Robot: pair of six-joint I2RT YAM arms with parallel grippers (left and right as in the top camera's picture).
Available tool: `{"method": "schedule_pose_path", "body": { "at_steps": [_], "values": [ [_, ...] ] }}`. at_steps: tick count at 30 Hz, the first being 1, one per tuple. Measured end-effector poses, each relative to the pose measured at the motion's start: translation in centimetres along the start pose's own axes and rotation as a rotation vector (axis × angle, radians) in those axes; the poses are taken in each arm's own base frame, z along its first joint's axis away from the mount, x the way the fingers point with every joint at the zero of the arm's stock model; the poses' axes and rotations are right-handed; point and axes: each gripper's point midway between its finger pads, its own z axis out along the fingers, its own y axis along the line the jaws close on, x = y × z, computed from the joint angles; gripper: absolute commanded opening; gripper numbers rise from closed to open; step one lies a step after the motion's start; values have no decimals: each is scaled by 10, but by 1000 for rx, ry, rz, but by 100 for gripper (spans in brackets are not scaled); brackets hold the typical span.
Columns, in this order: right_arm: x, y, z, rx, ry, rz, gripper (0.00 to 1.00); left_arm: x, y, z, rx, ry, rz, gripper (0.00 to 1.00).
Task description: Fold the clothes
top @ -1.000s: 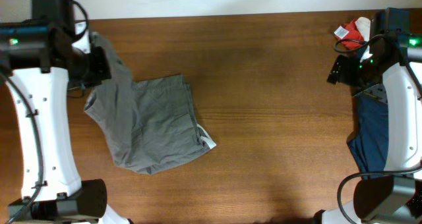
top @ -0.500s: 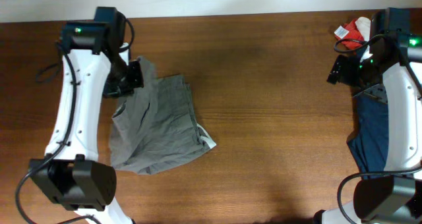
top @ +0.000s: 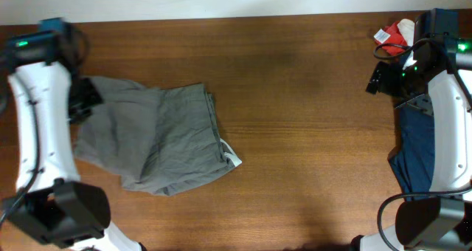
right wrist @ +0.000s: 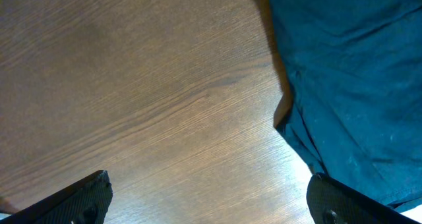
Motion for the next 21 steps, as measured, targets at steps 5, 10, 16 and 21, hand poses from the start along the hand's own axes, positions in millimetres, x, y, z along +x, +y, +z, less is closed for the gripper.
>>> {"method": "schedule_pose_path", "body": {
  "at_steps": [5,10,16,21],
  "values": [
    [0,0,0,0,0,0,98,-14,24,-36,26,-129,-82,1],
    [0,0,0,0,0,0,98,-14,34,-42,-16,-157,-75,1],
    [0,0,0,0,0,0,98,-17,45,-43,-82,-180,-87,1],
    [0,0,0,0,0,0,98,-20,39,-49,-85,-211,-73,1]
  ]
}}
